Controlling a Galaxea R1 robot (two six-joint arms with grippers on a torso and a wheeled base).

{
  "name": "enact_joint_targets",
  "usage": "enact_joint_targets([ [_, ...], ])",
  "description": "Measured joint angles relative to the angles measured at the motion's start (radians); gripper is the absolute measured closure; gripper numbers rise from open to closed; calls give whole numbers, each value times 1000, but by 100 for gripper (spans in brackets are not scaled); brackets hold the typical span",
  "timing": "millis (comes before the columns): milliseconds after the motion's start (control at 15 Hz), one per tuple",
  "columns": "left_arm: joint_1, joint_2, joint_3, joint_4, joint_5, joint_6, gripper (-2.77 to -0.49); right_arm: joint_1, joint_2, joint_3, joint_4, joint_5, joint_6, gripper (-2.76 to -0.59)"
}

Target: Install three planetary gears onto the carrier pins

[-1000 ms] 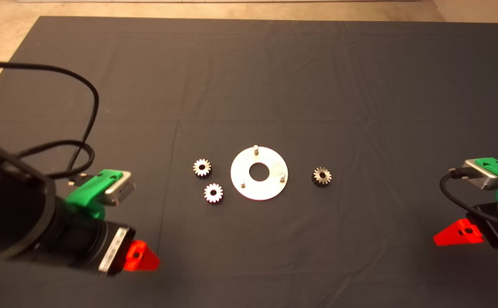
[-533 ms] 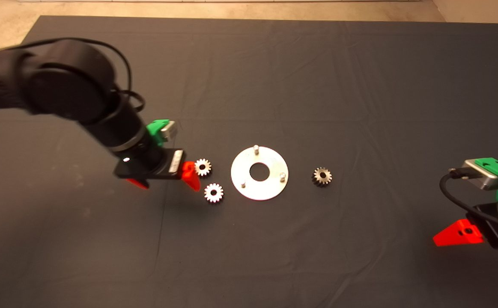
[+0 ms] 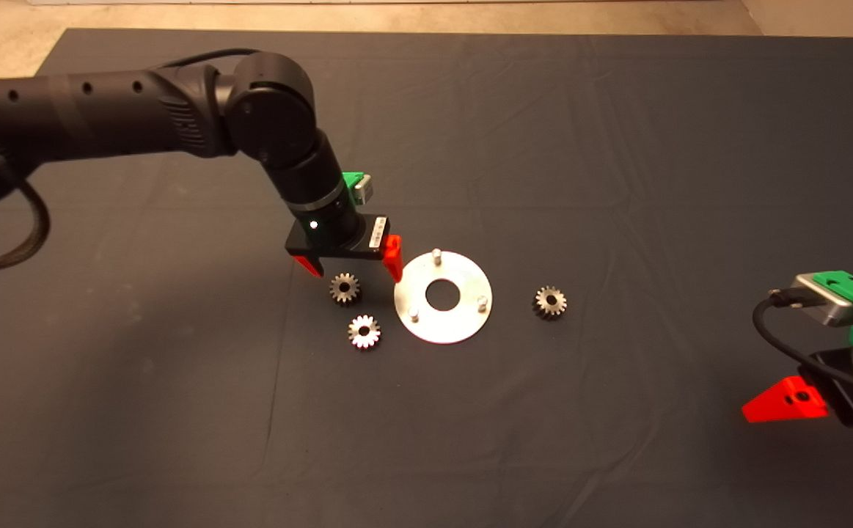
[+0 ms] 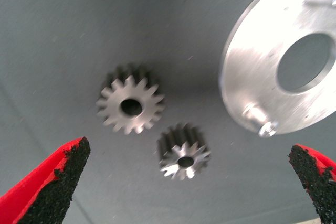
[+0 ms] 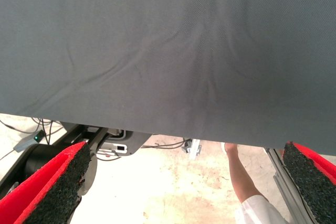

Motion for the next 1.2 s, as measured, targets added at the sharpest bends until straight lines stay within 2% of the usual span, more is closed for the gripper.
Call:
enact_joint_targets([
  [67, 8, -1, -12, 0, 6, 2, -275, 0, 0, 0, 0, -1, 0, -273],
  [133, 21, -5, -31, 5, 24, 3, -275, 0, 1, 0, 0, 0, 0, -273],
  [267, 52, -11, -58, 34, 76, 3, -275, 0, 1, 0, 1, 0, 0, -273],
  [333, 55, -11, -59, 41, 98, 2, -275, 0, 1, 0, 1, 0, 0, -273],
  [400, 53, -11, -59, 44, 105, 2, -275, 0, 1, 0, 1, 0, 0, -273],
  [733, 53, -5, -59, 45, 105, 2, -275, 0, 1, 1, 2, 0, 0, -273],
  [867, 53, 14, -66, 45, 108, 2, -275, 0, 1, 1, 2, 0, 0, -273],
  [1000, 60, 40, -75, 46, 101, 2, -275, 0, 1, 1, 3, 0, 0, -273],
  [1200, 69, 36, -75, 46, 98, 2, -275, 0, 1, 1, 4, -1, 0, -273],
])
